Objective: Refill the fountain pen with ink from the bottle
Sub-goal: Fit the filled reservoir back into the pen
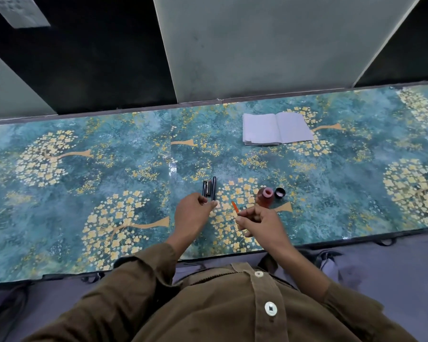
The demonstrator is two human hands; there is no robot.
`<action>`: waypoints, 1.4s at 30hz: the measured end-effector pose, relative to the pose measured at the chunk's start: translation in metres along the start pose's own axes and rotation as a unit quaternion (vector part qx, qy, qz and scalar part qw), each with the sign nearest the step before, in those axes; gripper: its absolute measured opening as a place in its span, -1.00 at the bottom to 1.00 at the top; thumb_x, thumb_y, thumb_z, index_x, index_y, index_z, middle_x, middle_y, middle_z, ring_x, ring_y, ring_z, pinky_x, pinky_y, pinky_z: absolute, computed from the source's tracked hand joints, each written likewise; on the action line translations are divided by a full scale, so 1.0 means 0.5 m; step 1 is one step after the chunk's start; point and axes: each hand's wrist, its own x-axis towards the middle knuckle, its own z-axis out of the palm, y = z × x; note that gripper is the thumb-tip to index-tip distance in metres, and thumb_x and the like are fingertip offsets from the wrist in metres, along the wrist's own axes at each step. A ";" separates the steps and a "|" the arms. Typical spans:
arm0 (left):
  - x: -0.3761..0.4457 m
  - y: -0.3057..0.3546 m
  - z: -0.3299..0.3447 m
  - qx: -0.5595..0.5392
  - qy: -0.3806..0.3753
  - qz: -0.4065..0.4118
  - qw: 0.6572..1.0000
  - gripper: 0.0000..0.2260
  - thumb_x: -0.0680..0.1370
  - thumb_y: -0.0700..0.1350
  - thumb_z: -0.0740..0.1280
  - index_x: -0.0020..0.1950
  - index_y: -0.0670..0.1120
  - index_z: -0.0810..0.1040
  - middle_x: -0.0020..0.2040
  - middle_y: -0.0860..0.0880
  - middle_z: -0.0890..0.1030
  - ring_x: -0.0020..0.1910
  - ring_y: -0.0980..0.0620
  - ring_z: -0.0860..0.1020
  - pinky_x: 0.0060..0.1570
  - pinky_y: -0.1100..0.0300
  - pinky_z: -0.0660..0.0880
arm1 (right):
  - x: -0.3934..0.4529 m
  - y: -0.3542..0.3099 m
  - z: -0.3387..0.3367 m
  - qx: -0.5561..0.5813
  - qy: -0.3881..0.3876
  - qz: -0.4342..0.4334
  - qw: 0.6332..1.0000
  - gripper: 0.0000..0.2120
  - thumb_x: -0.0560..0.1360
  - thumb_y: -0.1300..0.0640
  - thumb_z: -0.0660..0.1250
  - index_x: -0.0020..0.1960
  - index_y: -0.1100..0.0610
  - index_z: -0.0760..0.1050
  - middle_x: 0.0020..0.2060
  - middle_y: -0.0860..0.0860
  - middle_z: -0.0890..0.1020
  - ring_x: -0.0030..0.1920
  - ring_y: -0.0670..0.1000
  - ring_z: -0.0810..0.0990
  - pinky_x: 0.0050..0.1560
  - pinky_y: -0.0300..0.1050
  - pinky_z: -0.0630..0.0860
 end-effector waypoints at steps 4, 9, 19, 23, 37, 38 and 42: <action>0.016 0.018 0.021 0.134 0.020 0.032 0.990 -0.63 0.45 0.31 0.39 -0.22 0.01 0.51 -0.31 0.07 0.55 -0.31 0.05 0.52 -0.33 0.14 0.41 | -0.015 0.005 -0.004 0.017 0.004 0.001 1.000 -0.94 0.49 0.17 0.48 -0.08 0.12 0.63 -0.22 0.13 0.72 -0.13 0.18 0.71 -0.17 0.04 0.65; 0.021 0.028 0.034 0.161 0.022 0.030 0.986 -0.66 0.47 0.25 0.40 -0.20 -0.01 0.51 -0.27 0.03 0.56 -0.29 -0.03 0.52 -0.33 0.15 0.34 | -0.018 0.005 -0.022 0.035 0.004 0.015 0.999 -0.96 0.50 0.21 0.47 -0.06 0.13 0.62 -0.20 0.13 0.73 -0.13 0.10 0.72 -0.14 0.11 0.66; 0.008 0.041 0.016 0.104 0.054 0.034 0.992 -0.78 0.51 0.16 0.37 -0.17 0.03 0.58 -0.25 0.08 0.62 -0.24 0.03 0.58 -0.28 0.14 0.50 | 0.018 -0.041 -0.055 0.053 -0.031 -0.013 0.998 -0.91 0.51 0.21 0.45 0.00 0.20 0.61 -0.17 0.16 0.72 -0.09 0.16 0.72 -0.19 0.02 0.68; -0.007 0.074 -0.027 0.087 0.090 0.091 0.988 -0.79 0.51 0.13 0.39 -0.09 0.00 0.62 -0.17 0.08 0.63 -0.21 0.02 0.58 -0.23 0.11 0.52 | 0.053 -0.101 -0.061 0.066 -0.062 -0.050 0.995 -0.91 0.53 0.20 0.43 0.02 0.18 0.60 -0.07 0.16 0.71 -0.02 0.13 0.72 -0.17 0.07 0.68; -0.077 0.200 -0.153 -0.203 0.150 0.169 0.953 -0.91 0.44 -0.10 0.54 -0.11 -0.02 0.68 -0.20 0.07 0.69 -0.22 0.21 0.63 -0.22 0.39 0.50 | 0.085 -0.223 -0.013 0.186 -0.187 -0.048 0.964 -0.89 0.59 0.25 0.32 0.07 0.28 0.57 -0.01 0.17 0.71 0.04 0.20 0.72 -0.24 -0.03 0.66; -0.077 0.199 -0.153 -0.216 0.150 0.166 0.950 -0.91 0.45 -0.10 0.54 -0.10 -0.01 0.68 -0.18 0.07 0.70 -0.18 0.20 0.65 -0.18 0.35 0.53 | 0.083 -0.227 -0.013 0.187 -0.196 -0.046 0.962 -0.88 0.59 0.24 0.33 0.07 0.27 0.57 0.00 0.17 0.71 0.05 0.21 0.71 -0.25 -0.04 0.65; -0.088 0.194 -0.146 -0.261 0.147 0.153 0.942 -0.89 0.47 -0.11 0.52 -0.04 -0.07 0.68 -0.20 0.02 0.71 -0.22 0.04 0.69 -0.17 0.11 0.64 | 0.081 -0.240 -0.023 0.175 -0.171 -0.069 0.967 -0.93 0.56 0.22 0.38 0.01 0.21 0.60 -0.05 0.13 0.71 -0.02 0.12 0.70 -0.30 -0.09 0.59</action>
